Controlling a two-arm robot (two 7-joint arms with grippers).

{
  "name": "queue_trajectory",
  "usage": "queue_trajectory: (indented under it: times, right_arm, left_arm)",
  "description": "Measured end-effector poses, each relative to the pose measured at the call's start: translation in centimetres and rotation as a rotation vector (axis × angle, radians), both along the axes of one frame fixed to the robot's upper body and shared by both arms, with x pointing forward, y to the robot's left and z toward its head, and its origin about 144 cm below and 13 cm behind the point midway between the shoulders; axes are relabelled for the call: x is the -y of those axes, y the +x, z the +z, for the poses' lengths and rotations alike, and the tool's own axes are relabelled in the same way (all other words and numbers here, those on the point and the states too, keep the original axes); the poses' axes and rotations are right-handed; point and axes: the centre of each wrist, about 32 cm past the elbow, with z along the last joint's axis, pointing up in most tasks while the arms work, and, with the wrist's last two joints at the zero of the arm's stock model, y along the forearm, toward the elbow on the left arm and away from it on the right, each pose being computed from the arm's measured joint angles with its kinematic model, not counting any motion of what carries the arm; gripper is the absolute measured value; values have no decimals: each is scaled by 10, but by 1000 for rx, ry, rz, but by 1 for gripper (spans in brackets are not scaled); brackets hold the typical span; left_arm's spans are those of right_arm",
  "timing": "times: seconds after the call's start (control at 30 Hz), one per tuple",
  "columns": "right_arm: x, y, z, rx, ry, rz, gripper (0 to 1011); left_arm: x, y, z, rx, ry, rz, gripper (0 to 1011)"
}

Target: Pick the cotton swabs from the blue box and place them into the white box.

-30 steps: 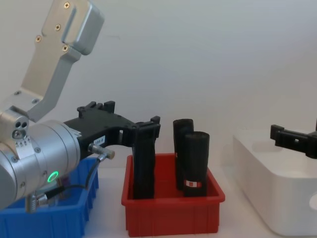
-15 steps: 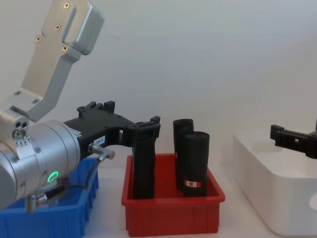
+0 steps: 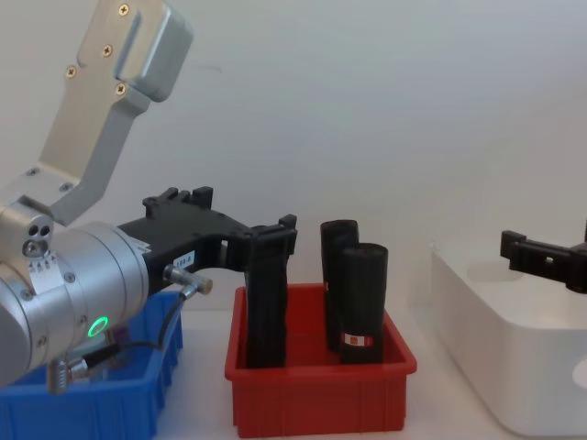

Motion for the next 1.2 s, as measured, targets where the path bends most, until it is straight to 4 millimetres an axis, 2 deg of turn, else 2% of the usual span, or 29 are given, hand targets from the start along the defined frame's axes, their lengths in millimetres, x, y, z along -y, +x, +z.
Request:
queue_trajectory:
  times: [0.27, 0.63, 1.2]
  right_arm:
    - [0, 0, 0, 0, 0, 0, 1001]
    - [0, 0, 0, 0, 0, 0, 1001]
    - [0, 0, 0, 0, 0, 0, 1001]
  left_arm:
    - [0, 1, 0, 0, 0, 1, 1003]
    - [-8, 12, 0, -32, -12, 25, 1003]
    - [-42, 41, -7, -147, -75, 154, 1003]
